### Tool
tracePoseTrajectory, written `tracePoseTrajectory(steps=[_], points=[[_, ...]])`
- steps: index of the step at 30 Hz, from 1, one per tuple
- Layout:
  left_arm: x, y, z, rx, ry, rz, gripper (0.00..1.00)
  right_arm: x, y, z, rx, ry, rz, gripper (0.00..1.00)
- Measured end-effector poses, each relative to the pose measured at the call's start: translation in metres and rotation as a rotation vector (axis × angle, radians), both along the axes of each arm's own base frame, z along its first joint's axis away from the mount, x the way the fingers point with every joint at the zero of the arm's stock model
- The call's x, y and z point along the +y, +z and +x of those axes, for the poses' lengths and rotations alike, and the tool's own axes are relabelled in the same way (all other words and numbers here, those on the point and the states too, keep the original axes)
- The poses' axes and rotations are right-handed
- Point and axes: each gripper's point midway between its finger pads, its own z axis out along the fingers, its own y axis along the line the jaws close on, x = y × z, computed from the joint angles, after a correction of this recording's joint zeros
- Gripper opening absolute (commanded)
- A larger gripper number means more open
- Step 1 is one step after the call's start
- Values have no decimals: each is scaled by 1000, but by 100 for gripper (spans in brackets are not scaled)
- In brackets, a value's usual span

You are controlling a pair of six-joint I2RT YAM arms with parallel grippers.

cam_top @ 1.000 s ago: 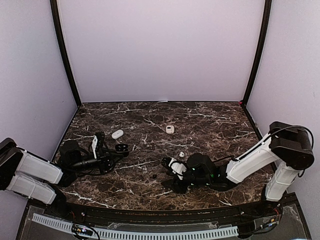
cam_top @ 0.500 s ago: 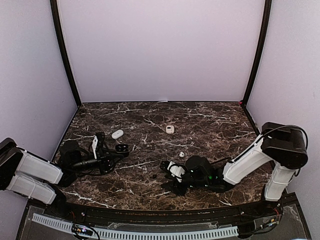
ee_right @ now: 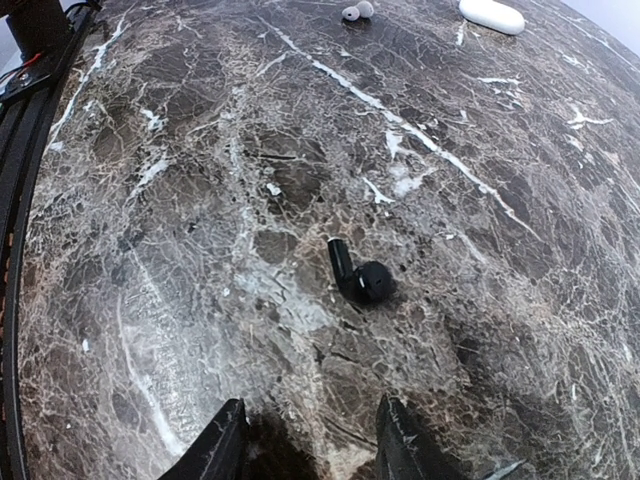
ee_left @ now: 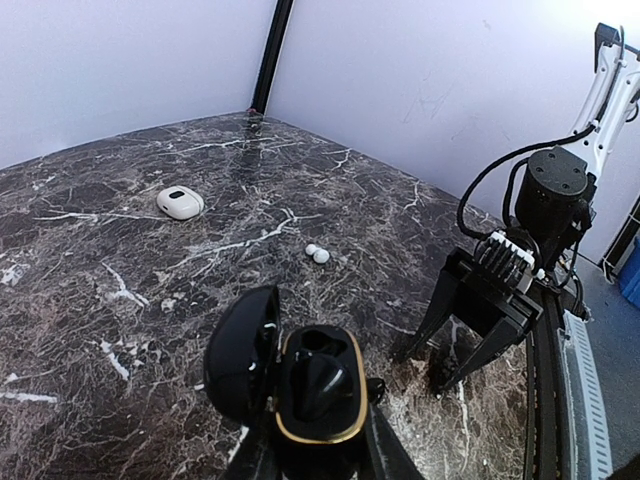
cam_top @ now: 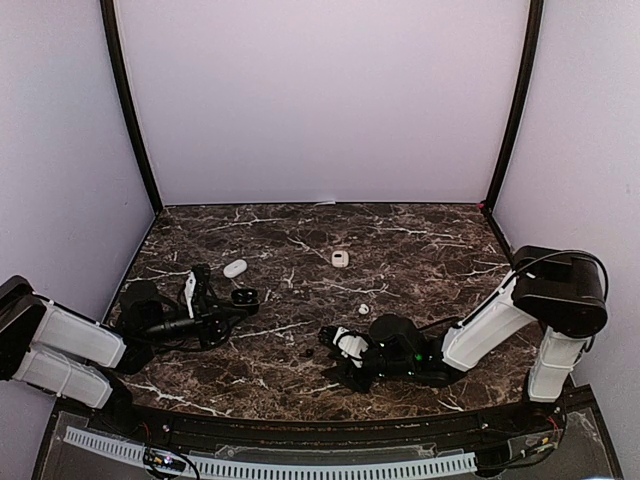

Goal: Insert the wireless bluetooth earbuds into the charging case
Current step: Pick up the right earbud from the center of the board.

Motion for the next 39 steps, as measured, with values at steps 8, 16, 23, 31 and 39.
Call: tracePoseTrajectory(steps=[8, 16, 23, 31, 39], points=[[-2, 3, 1, -13, -7, -1, 6, 2, -5, 1, -26, 18, -11, 40], [-2, 3, 0, -13, -9, -1, 6, 18, -4, 9, -70, 33, -8, 39], [-2, 4, 1, -15, -9, -2, 6, 20, -3, 13, -87, 41, -10, 44], [-2, 4, 1, -18, -9, -1, 6, 20, -3, 28, -68, 53, -6, 49], [-2, 3, 1, -17, -9, 0, 6, 33, -4, 28, -41, 114, 10, 39]])
